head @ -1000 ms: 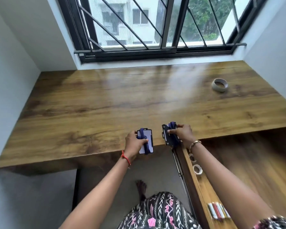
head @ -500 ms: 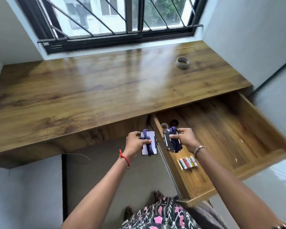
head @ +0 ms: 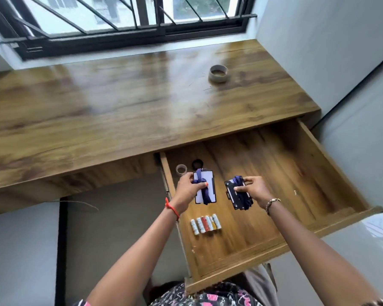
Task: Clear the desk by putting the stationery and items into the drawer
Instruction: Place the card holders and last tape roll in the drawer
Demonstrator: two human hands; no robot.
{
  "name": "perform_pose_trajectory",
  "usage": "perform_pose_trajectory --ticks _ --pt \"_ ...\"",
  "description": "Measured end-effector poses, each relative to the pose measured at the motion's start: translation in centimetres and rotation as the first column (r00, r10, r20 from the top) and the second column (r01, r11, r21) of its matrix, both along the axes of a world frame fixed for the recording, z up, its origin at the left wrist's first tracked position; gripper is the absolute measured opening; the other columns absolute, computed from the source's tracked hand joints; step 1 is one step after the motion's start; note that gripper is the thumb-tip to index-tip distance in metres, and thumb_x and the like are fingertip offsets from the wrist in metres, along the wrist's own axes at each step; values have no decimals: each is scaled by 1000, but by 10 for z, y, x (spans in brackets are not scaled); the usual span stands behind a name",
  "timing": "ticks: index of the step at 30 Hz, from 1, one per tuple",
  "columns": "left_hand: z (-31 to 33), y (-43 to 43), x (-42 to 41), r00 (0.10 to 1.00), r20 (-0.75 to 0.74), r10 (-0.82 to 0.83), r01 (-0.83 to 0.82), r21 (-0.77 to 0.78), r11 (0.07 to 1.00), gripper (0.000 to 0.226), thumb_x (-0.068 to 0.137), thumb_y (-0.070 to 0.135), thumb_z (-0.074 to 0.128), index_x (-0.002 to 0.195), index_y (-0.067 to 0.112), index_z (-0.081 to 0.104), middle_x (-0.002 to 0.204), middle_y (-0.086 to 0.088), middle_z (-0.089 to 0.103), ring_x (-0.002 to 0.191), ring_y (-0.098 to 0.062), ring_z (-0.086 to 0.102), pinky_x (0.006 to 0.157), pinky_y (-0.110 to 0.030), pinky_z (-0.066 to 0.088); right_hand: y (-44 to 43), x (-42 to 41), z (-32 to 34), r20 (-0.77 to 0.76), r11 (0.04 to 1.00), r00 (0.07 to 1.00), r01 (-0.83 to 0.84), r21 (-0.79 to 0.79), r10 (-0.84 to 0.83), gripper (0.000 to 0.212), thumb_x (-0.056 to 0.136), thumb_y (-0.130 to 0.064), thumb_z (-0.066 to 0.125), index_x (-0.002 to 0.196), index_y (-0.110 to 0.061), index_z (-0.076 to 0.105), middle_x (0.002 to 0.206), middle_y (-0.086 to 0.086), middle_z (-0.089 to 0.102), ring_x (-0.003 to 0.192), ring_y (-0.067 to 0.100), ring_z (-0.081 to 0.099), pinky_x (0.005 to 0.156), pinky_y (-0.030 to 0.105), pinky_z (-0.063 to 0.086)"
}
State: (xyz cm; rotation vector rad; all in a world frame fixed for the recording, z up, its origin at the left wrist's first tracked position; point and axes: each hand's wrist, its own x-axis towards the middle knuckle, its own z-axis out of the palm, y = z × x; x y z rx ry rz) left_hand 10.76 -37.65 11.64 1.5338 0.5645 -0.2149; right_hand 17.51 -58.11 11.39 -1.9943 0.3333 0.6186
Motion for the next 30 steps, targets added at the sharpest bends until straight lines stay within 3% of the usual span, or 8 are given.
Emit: perform_pose_trajectory --ticks 2,5,11,13,18,22,27,30 --pt "-7 -23 12 999 -32 10 -9 8 1000 26 82 4 65 105 2 54 95 -11 64 82 -17 61 61 -19 46 -17 21 0 -10 1000 1000 -13 23 13 37 69 4 76 104 4 64 104 16 65 85 21 59 67 27 48" --pt "-22 -49 31 994 -93 52 -50 28 998 26 83 0 62 106 6 51 92 -6 62 77 -12 58 56 -16 44 -38 50 -5 -9 999 1000 -20 31 21 41 72 4 74 110 5 60 101 10 60 89 20 57 76 30 48" --pt "-43 -76 56 979 -169 112 -93 115 989 16 84 4 61 87 15 51 92 -7 60 86 -20 57 71 -30 44 -55 97 -25 -19 994 994 -106 -36 105 42 73 -6 77 111 1 62 96 6 60 88 18 58 77 29 49" --pt "-45 -80 66 977 -177 117 -96 123 988 15 85 5 61 96 11 52 95 -8 61 88 -20 57 66 -26 44 -54 109 -33 -29 987 989 -145 -73 143 39 73 -9 77 109 0 63 94 5 62 87 18 58 75 30 49" --pt "-59 -83 89 963 -226 149 -104 198 975 21 86 9 61 104 11 50 104 -10 61 100 -26 59 86 -38 47 -45 137 -46 -57 947 957 -289 -141 283 43 74 -8 76 114 1 60 108 9 65 101 25 62 89 34 47" --pt "-67 -87 104 951 -268 155 -96 219 971 29 89 10 58 115 4 47 107 -10 59 98 -22 56 86 -34 45 -39 150 -51 -93 930 946 -323 -175 311 58 75 -10 76 126 3 51 124 13 59 112 26 57 96 33 46" --pt "-74 -93 115 945 -287 158 -72 289 955 35 88 12 60 118 4 46 115 -12 60 108 -26 57 89 -33 44 -39 157 -58 -142 916 937 -344 -207 320 70 72 -10 78 132 2 44 130 15 55 118 26 53 95 30 44" --pt "-69 -95 119 935 -325 143 0 403 915 40 87 19 62 119 1 46 122 -15 54 113 -29 52 95 -37 44 -38 159 -52 -143 874 911 -411 -260 386 64 72 -16 79 125 3 51 125 16 57 115 27 55 91 30 45"
